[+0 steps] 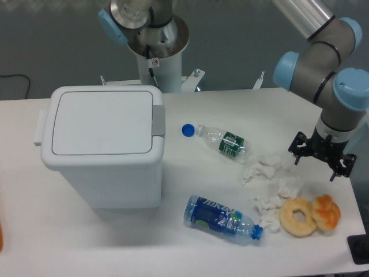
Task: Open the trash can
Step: 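Move the gripper over the bottles toward the trash can lid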
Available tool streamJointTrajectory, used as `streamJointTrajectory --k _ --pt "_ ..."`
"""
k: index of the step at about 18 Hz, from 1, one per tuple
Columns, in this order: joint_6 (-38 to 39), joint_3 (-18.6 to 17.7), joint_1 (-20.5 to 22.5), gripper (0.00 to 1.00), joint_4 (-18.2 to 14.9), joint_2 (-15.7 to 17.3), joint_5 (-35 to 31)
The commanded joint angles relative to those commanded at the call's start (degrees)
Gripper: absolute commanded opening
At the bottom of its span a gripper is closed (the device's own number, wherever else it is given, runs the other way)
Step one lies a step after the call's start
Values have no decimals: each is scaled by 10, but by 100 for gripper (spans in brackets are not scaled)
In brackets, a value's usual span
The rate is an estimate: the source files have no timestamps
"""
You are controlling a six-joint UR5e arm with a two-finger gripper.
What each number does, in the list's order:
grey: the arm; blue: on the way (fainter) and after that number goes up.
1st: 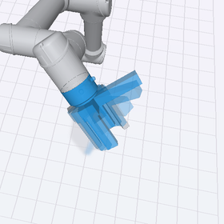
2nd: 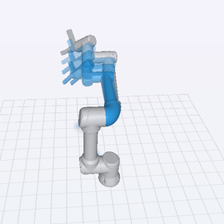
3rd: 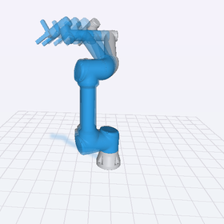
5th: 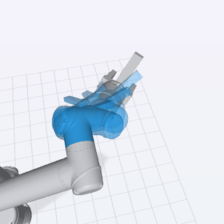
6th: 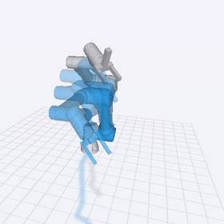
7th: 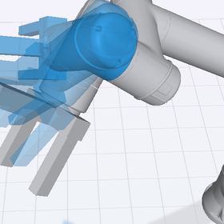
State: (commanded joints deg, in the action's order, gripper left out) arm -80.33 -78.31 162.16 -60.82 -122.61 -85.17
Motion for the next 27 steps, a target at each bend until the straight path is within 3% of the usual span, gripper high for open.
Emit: streamJointTrajectory --k 6,10,18,27 --pt "6 -3 -4 100 0 1 4" --pt "101 -18 -12 100 5 11 18" --pt "223 -48 -51 100 0 97 24" --pt "344 -72 -83 100 -20 174 105"
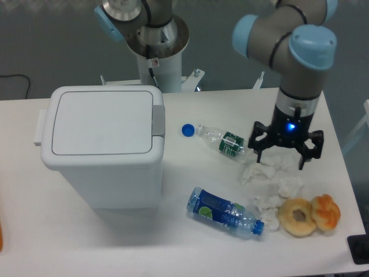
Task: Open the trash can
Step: 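Move the gripper over the bottles toward the trash can lid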
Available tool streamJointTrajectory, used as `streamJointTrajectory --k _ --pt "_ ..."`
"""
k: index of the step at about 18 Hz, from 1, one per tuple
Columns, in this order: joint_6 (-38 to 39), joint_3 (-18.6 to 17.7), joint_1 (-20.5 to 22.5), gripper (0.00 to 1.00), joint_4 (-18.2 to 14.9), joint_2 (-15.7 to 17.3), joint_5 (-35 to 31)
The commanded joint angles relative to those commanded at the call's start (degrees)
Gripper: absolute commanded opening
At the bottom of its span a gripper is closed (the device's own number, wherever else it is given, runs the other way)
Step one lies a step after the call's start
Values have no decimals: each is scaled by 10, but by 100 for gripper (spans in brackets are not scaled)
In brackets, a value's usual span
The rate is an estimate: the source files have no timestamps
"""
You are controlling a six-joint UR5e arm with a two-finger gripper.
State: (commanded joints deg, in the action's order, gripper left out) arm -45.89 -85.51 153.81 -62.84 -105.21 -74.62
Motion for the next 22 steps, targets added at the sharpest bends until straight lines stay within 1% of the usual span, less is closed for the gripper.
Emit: streamJointTrajectory --k 1,2,3,5,6,7,8,9,12,14,15,17,20,22 --pt "11 -3 -2 100 -3 10 8" --pt "18 -4 -2 96 -10 18 14" --pt "33 -4 -2 86 -20 24 21" --pt "70 -4 0 58 -34 33 43" --pt "81 -4 -1 42 -39 39 50" --pt "84 -4 -2 33 -46 46 53" --pt "84 -4 -8 19 -53 55 56" --pt "84 -5 -16 7 -57 65 62" --pt "105 -7 -28 0 -74 90 98" --pt "148 -8 -39 0 -81 105 115" --pt "169 -15 -45 0 -80 114 116" --pt "185 -25 -60 0 -81 131 120" --pt "185 -64 -69 0 -83 163 127" --pt "182 -83 -70 0 -81 172 127"
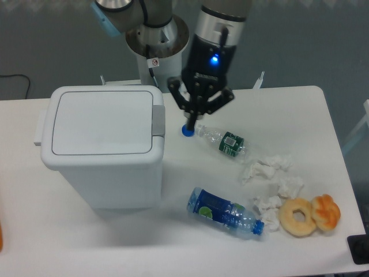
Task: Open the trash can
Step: 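Move the gripper over the bottles toward the trash can lid, then lower the gripper onto the lid's raised tab at the hinge edge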
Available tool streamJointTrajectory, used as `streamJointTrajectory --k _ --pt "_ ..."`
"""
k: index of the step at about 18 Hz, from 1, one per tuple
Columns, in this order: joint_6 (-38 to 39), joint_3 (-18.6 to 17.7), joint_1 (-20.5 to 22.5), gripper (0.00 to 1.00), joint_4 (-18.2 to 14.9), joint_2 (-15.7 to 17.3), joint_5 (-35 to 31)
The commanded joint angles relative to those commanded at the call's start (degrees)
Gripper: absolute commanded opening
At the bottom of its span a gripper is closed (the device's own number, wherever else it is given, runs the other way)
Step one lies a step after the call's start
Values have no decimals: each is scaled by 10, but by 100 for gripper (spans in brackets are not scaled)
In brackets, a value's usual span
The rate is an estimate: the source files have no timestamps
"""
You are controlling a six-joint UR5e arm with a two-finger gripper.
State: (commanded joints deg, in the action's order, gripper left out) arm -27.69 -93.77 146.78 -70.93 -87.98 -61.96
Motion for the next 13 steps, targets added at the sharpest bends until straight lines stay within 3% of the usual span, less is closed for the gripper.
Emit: streamJointTrajectory --k 13 --pt "1 -11 -13 0 5 -7 0"
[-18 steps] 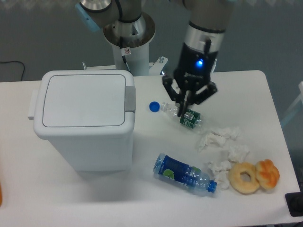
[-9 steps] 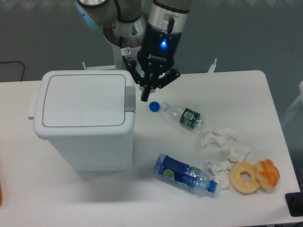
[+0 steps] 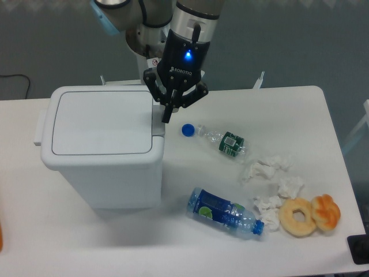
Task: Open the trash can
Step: 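Lower the gripper onto the lid's raised tab at the hinge edge, then press down on the tab to flip the white lid open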
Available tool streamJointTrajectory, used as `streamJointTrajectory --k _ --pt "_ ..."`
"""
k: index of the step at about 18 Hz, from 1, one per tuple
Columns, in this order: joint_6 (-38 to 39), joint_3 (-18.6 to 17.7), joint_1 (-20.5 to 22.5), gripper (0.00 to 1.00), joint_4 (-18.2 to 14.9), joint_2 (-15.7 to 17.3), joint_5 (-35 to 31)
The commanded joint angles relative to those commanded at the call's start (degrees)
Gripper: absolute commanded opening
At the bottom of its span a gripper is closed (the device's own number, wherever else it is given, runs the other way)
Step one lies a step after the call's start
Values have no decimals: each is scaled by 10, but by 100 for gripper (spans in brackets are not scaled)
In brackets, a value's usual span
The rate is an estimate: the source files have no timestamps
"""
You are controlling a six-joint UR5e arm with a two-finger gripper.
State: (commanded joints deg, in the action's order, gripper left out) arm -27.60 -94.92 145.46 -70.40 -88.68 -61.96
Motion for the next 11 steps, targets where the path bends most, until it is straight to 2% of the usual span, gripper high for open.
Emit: streamJointTrajectory --k 11 --pt "-4 -11 0 0 3 -2 -2"
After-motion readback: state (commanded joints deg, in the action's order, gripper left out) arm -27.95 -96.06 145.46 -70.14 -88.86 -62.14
